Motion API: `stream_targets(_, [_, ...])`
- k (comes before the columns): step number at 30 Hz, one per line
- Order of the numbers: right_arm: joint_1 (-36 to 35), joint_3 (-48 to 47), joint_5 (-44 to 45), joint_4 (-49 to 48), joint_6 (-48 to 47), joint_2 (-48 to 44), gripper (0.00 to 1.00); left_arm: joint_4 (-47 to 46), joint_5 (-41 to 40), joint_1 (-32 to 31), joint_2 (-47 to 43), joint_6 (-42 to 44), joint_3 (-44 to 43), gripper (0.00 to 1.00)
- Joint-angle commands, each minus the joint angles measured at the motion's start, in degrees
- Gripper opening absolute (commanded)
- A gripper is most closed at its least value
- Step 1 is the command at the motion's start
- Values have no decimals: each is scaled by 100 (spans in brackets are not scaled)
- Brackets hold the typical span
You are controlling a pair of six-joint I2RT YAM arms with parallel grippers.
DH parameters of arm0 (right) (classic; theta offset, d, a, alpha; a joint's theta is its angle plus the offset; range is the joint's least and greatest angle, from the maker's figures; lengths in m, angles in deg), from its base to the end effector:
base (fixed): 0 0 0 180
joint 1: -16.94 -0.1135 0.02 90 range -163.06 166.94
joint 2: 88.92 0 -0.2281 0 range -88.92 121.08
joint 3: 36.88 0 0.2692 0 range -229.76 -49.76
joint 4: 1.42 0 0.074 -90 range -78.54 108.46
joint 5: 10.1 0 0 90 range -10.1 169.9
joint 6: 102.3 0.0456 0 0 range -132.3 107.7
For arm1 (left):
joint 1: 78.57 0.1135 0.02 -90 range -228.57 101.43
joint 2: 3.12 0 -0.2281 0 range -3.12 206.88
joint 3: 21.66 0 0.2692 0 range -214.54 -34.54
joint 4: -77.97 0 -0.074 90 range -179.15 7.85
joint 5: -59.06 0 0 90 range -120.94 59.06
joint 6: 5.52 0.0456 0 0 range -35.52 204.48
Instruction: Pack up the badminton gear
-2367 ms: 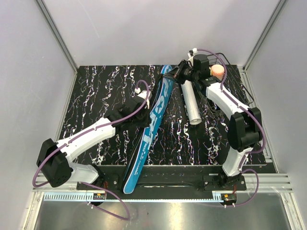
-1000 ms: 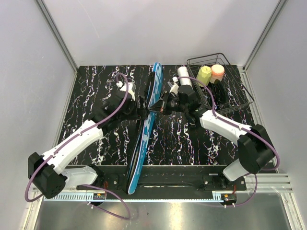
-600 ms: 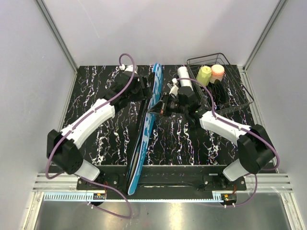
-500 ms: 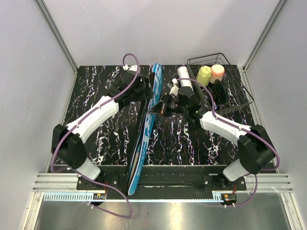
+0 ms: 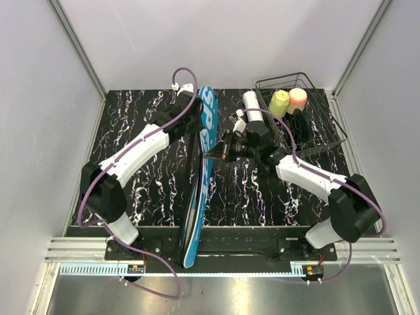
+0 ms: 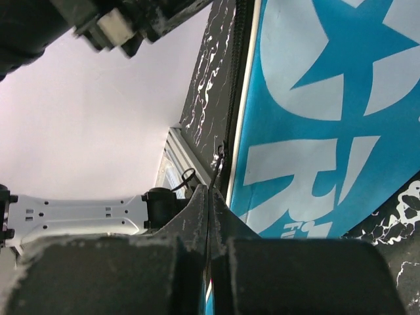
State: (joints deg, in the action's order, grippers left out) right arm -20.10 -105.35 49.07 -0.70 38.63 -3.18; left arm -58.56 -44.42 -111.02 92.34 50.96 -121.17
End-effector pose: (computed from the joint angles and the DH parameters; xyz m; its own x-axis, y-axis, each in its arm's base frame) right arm 0.2795 0.2402 0.2261 -0.8590 0.1869 -0.4766 -0.3798 0.3914 0.8382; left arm 0.3446 -0.2065 0.2844 -0.6510 -0.2225 -0.7258 0.0124 0.9528 -0.3032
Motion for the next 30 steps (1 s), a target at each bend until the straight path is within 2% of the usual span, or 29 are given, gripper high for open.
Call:
stream_targets(1, [-225,75,-529,-67,-277,-566,0,-229,-1077,282,-133,39,-293,0])
stream_targets(9, [-664,417,-687,-49,-347,-681,0,35,-1991,818,-361,-32,-346,0])
stream_targets(12, [-682,497,-688,-14,-487,-716,0,158,-2124,942,-493,64,-381,0])
stream_targets(14, [-682,348,-513,387,-794,-690,0,298,-2037,933,-659,-84,-311,0])
stream_targets(15, [-682,139,-451,503,-1057,-585,3,325,-1845,924,-712,-137,-258,0])
stream_targets(16, [-665,-11,-415,618,-1173,-480,12,351,-1747,924,-757,-242,-206,0])
stream_targets(17, [-656,-204,-424,915,-1296,-357,27,377,-1668,924,-844,-278,-136,0])
stream_targets(21, [-568,-1128,-459,1102,-1692,329,41,536,-1474,924,-1011,-462,14,0])
stream_targets(24, [-375,-1524,-651,1050,-1728,733,48,545,-1343,924,-1126,-515,120,0])
stream_targets(28, [-76,-1980,-1747,645,-1490,1330,54,553,-1166,924,-1205,-498,199,0])
stream_targets(30, [-102,-2210,-1882,593,-1490,1525,58,545,-1114,924,-1214,-507,217,0])
